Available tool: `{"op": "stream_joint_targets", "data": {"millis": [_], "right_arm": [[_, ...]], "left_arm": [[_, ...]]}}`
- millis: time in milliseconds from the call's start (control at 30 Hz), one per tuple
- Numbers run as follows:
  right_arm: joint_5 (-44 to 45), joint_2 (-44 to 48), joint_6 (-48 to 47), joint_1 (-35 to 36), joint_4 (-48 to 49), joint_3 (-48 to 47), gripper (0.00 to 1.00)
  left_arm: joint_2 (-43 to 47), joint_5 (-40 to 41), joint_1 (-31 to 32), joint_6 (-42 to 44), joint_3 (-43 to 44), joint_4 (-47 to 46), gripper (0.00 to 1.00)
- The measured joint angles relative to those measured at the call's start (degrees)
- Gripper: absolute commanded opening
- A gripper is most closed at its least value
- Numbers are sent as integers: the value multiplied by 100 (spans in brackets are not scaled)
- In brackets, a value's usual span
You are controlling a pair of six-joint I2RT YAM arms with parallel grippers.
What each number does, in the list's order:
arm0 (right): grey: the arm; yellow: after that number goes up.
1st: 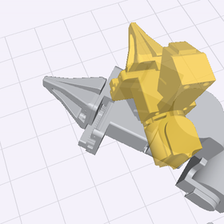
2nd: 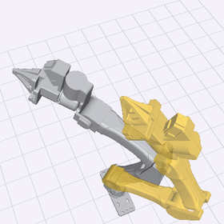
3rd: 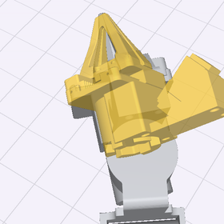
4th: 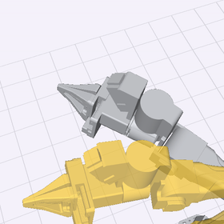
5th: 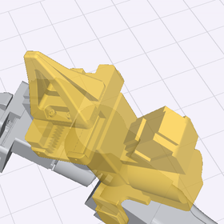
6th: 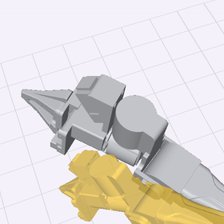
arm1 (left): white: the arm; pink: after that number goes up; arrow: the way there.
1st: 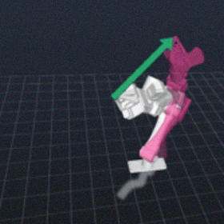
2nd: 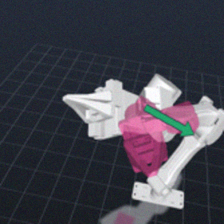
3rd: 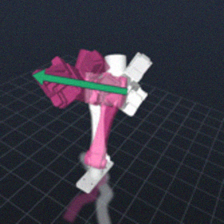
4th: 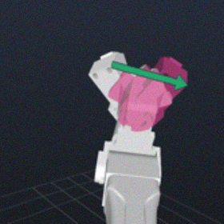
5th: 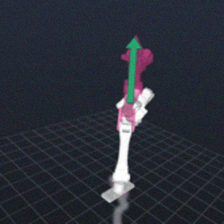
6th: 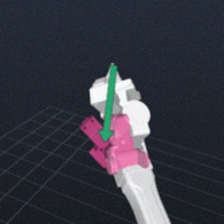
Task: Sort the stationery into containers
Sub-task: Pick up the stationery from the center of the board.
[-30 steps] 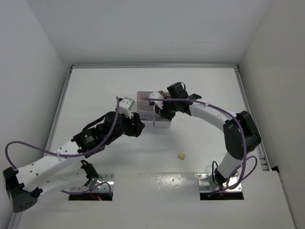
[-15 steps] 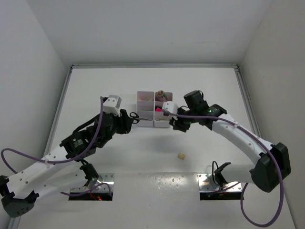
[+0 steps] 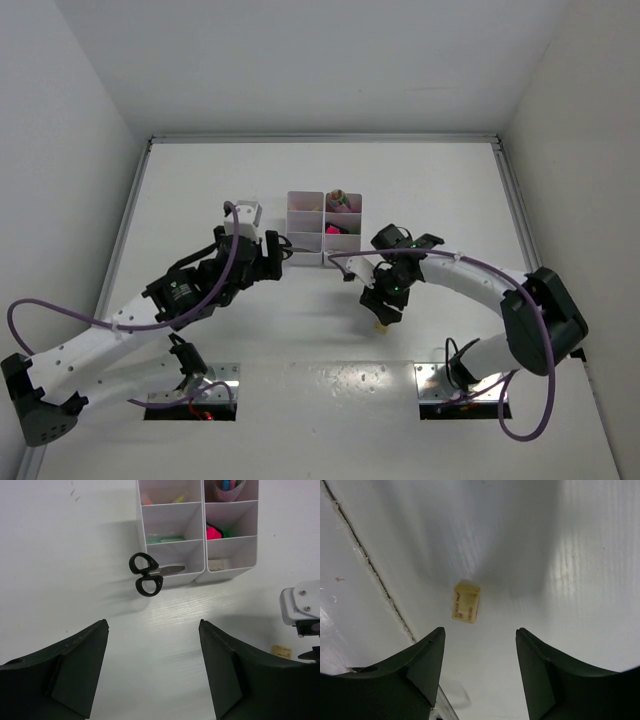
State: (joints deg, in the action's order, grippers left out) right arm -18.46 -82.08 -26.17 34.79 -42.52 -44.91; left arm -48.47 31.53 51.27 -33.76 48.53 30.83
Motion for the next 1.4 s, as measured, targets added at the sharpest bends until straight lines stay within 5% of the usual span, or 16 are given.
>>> {"op": "stream_joint_targets", "data": {"millis": [667, 867, 900, 1033, 1233, 1400], "right_arm": [[833, -846, 640, 962, 616, 48, 59], [1235, -960, 721, 1161, 728, 76, 37], [1311, -960, 730, 1193, 754, 87, 25], [1480, -960, 758, 1268, 793, 101, 3], [1513, -699, 651, 1250, 623, -72, 0], [1580, -142, 341, 1222, 671, -1191, 0]], "left_arm": [[57, -13, 0, 2, 0, 0, 79], [59, -13, 0, 2, 0, 0, 79], [59, -13, 0, 2, 0, 0, 79], [59, -13, 0, 2, 0, 0, 79], [59, -15, 0, 4, 0, 0, 79], [59, -13, 0, 2, 0, 0, 79]]}}
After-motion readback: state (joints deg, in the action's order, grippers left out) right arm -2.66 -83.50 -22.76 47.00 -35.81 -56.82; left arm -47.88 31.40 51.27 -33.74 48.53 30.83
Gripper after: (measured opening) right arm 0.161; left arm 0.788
